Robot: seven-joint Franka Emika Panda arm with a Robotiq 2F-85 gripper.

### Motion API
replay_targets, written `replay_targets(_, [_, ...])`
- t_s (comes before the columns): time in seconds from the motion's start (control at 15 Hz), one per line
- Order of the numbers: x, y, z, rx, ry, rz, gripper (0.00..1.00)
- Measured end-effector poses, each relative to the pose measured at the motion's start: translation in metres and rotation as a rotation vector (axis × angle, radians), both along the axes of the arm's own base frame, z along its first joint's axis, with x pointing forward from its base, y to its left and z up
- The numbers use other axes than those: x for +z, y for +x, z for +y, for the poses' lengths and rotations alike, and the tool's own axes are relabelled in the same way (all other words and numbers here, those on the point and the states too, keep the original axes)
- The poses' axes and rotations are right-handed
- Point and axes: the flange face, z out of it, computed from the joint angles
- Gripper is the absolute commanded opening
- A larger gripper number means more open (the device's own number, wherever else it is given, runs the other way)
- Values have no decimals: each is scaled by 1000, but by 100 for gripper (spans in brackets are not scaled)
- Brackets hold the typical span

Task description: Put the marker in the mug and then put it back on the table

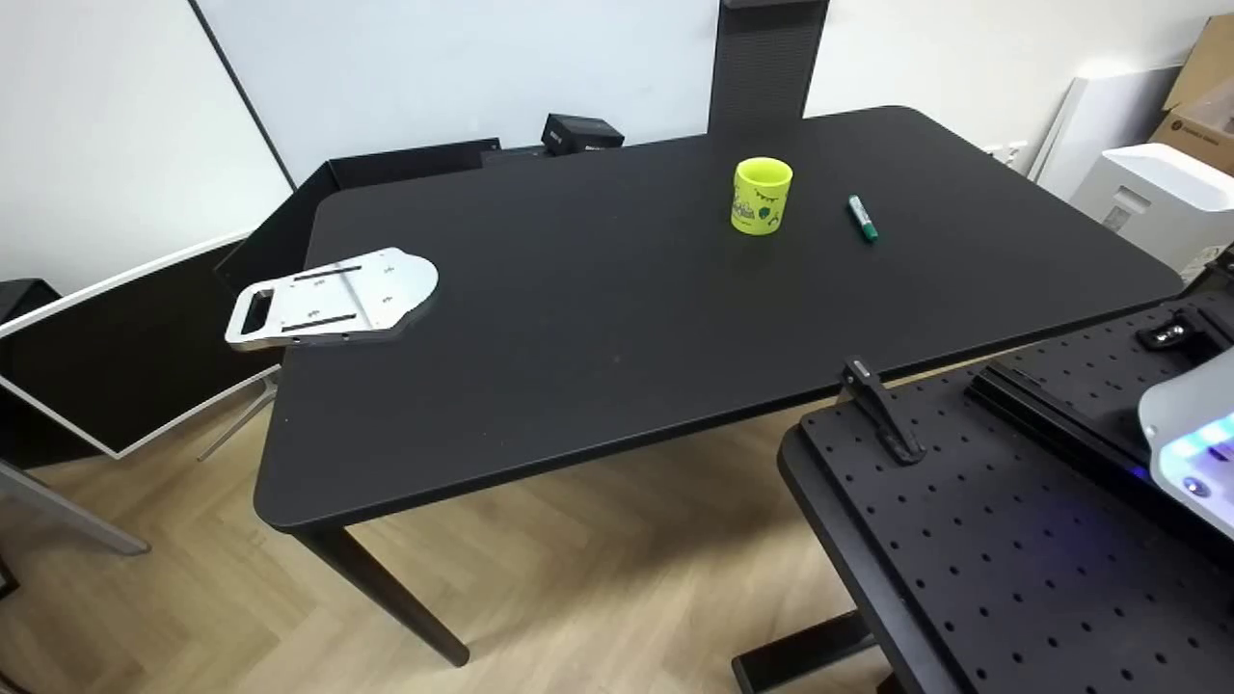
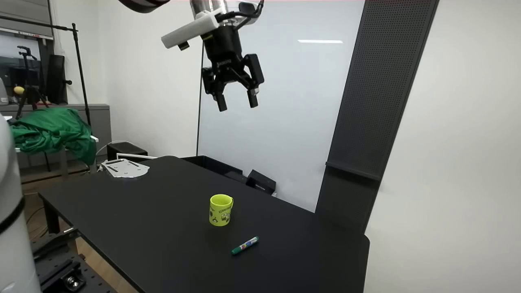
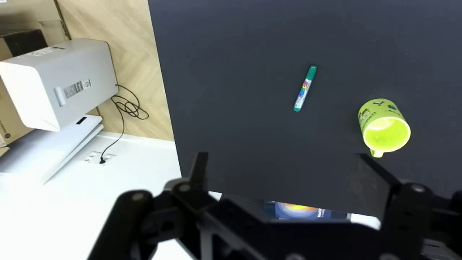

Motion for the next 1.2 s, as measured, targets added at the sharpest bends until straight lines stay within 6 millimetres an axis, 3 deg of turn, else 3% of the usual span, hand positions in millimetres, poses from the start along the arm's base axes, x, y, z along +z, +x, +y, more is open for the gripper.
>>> replay_targets(0.53, [-4, 1, -5, -36, 11, 2, 100])
replay_targets(0.93, [-34, 17, -27, -201, 47, 39, 100])
replay_targets(1.2, [-53, 43, -41, -255, 69, 38, 100])
